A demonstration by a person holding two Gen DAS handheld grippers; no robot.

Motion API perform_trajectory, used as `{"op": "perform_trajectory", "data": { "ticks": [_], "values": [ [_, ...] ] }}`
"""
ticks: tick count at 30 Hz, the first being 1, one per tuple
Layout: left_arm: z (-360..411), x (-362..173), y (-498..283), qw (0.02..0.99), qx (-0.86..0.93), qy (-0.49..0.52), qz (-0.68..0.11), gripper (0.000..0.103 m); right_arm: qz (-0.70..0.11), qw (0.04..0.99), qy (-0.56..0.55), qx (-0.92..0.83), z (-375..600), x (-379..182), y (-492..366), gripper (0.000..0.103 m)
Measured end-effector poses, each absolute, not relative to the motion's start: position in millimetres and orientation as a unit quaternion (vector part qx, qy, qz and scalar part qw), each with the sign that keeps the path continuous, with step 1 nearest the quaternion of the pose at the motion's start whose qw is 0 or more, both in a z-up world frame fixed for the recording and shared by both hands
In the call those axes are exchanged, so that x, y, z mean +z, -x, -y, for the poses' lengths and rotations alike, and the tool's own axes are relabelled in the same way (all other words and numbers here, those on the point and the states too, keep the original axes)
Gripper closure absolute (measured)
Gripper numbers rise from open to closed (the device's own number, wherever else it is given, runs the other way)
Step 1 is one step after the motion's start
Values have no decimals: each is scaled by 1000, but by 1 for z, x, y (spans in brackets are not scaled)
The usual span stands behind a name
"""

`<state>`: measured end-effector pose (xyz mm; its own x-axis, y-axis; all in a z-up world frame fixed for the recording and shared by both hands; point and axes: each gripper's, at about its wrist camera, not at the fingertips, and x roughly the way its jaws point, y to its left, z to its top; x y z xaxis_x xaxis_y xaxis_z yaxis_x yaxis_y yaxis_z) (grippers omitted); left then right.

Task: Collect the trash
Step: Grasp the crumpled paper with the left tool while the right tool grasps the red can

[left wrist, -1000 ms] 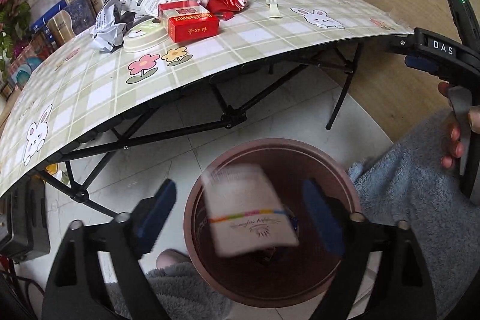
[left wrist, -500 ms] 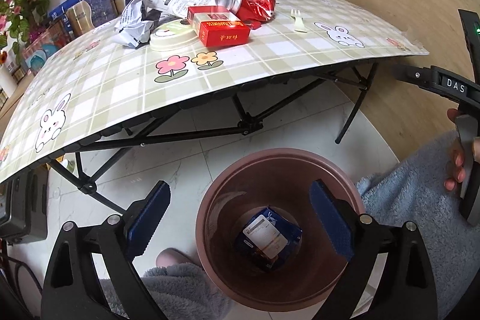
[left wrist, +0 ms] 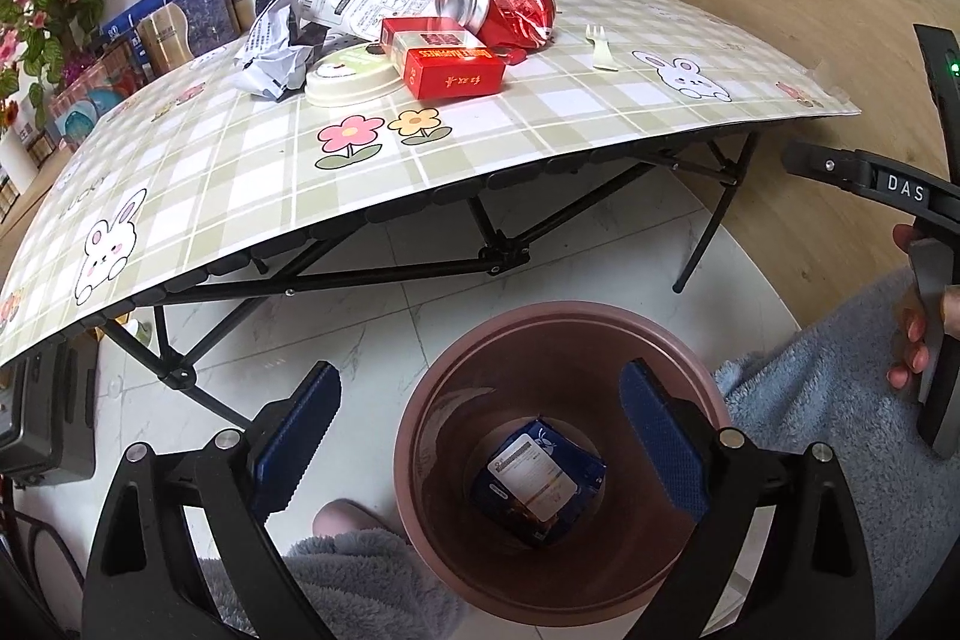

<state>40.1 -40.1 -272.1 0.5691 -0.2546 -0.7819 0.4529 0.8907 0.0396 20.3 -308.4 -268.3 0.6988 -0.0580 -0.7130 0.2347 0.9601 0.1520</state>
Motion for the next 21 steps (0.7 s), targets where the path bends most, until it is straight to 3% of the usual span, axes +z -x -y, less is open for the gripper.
{"op": "perform_trajectory", "data": {
  "ticks": [11, 21],
  "values": [
    [19, -210, -62, 906, -207, -58, -365, 11, -373, 919, -100, -74, 299, -261, -25, 6],
    [-28, -168, -188, 916, -142, 7, -375, 11, -401, 908, -116, -35, 281, -260, -67, 6]
  ]
}}
